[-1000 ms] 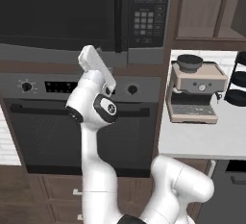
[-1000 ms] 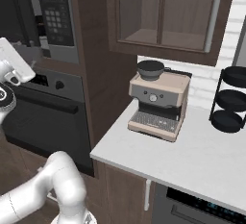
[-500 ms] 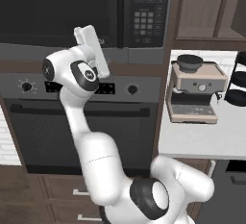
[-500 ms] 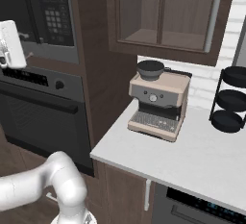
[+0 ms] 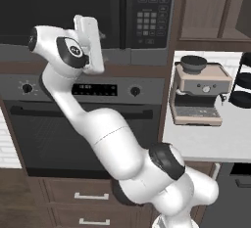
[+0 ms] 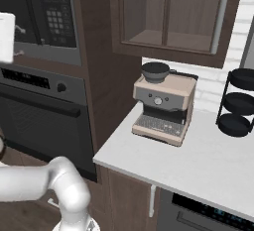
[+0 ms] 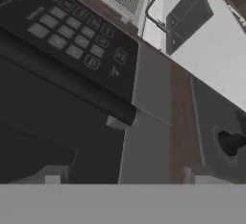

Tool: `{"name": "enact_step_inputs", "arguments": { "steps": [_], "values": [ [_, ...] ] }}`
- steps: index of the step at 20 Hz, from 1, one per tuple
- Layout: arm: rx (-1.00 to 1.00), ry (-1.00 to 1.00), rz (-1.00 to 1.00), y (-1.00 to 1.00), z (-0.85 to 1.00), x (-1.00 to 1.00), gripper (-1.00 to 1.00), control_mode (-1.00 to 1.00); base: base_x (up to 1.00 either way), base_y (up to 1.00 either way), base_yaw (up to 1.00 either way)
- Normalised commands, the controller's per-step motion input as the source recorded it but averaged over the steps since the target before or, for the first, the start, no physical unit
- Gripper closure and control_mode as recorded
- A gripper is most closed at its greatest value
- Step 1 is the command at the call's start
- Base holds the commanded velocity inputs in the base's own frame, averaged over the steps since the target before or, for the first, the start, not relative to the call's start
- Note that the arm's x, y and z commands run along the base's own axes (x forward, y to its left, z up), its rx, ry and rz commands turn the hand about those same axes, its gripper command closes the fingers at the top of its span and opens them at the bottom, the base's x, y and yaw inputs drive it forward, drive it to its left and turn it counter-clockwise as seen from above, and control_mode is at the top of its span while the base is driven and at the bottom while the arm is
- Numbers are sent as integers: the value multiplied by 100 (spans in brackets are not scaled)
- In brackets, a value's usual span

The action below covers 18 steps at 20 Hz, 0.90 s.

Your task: Open the microwave, place the bowl with waffle inside the microwave, then close the microwave door and turn it on.

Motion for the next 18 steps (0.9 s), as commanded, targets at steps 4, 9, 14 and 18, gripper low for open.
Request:
{"name": "enact_step_inputs", "arguments": {
  "steps": [4, 9, 14, 18],
  "values": [
    [16, -14, 0, -48, -2, -100, -100, -100, 0, 0, 0],
    [23, -16, 5, -79, 0, -96, -100, -100, 0, 0, 0],
    [22, -7, 7, -89, -21, -69, -100, -100, 0, 0, 0],
    [2, 1, 1, -30, -54, 13, -100, -100, 0, 0, 0]
  ]
}}
